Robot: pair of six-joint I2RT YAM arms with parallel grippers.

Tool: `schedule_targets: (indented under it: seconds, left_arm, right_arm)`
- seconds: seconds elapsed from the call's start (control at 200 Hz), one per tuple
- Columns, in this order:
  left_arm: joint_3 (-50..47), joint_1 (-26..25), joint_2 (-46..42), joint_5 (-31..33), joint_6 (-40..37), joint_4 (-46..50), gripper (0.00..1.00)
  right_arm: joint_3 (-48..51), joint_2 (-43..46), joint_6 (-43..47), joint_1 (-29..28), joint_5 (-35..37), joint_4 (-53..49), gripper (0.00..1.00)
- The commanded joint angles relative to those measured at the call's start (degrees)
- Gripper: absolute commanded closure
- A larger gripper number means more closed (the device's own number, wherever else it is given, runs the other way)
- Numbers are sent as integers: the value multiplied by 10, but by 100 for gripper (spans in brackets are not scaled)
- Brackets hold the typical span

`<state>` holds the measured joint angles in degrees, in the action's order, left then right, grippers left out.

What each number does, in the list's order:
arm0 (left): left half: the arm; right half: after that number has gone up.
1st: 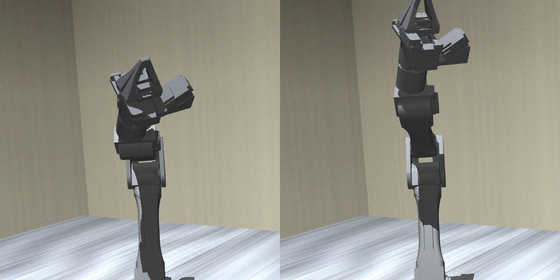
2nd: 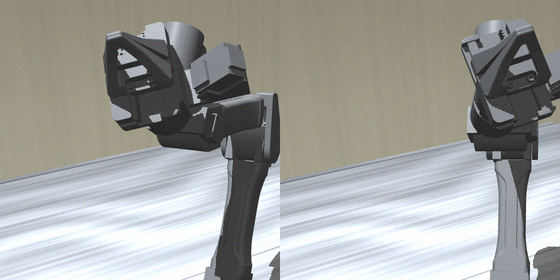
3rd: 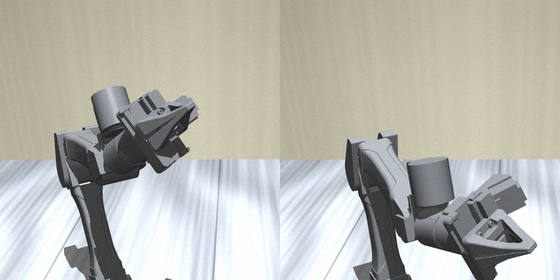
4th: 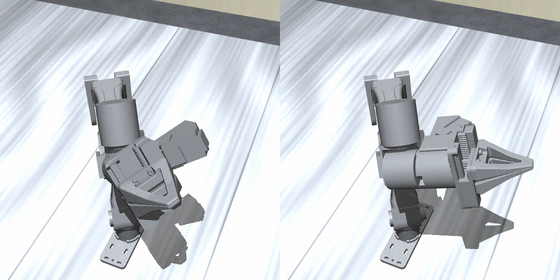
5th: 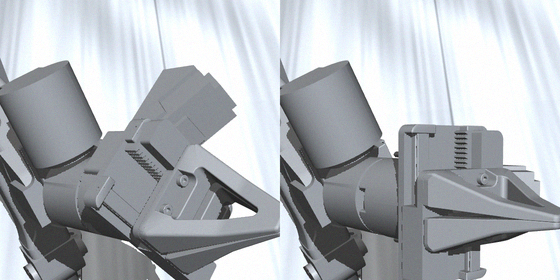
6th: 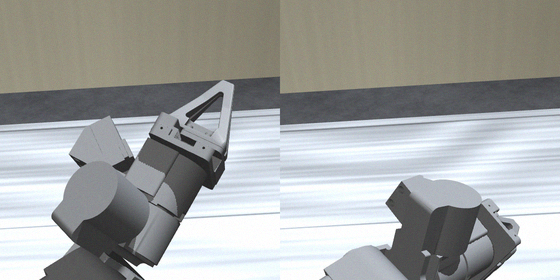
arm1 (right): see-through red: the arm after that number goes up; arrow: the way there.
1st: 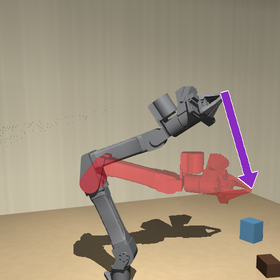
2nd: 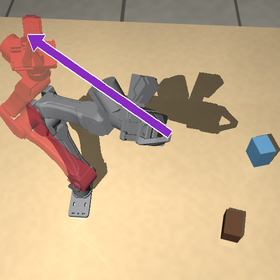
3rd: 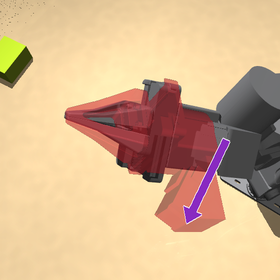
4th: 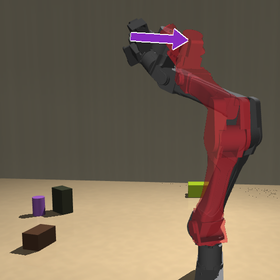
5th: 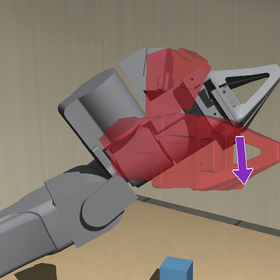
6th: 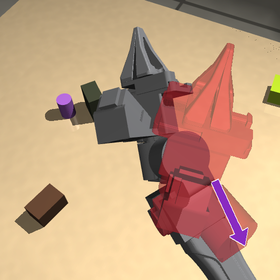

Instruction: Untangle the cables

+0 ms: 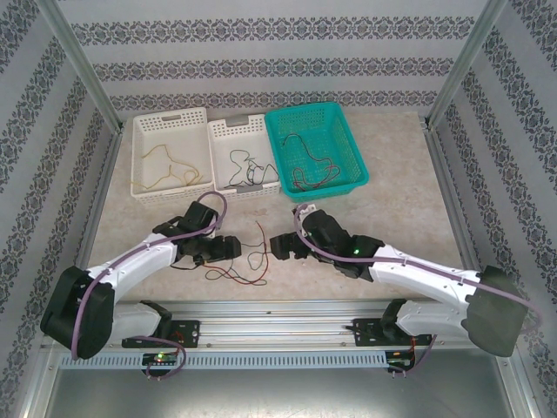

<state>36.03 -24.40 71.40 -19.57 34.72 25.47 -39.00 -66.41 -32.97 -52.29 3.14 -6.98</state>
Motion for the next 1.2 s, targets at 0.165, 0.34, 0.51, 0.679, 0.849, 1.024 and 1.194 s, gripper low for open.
schedule_targets:
  seconds: [0.165, 0.34, 0.51, 0.679, 0.849, 1.024, 1.194]
  left_arm:
    - [-11, -10, 32, 25, 7, -66, 33]
    - [-15, -11, 59, 26, 4, -86, 44]
    - [-11, -15, 80, 30, 5, -102, 59]
    - [-11, -16, 98, 24, 6, -119, 76]
    - [-9, -18, 99, 21, 8, -122, 94]
    - [-8, -19, 74, 21, 11, -113, 100]
    - [-19, -20, 13, 22, 33, -114, 100]
  right_arm:
    - [33, 19, -8, -8, -8, 29, 2]
    - [46, 28, -11, -10, -15, 42, 2]
    - [58, 25, -15, -15, -29, 65, 2]
    - [63, -4, -22, -29, -32, 85, 2]
    - [54, -58, -31, -51, -22, 94, 2]
    - [51, -110, -52, -70, 3, 114, 2]
    - [36, -155, -66, -88, 42, 111, 10]
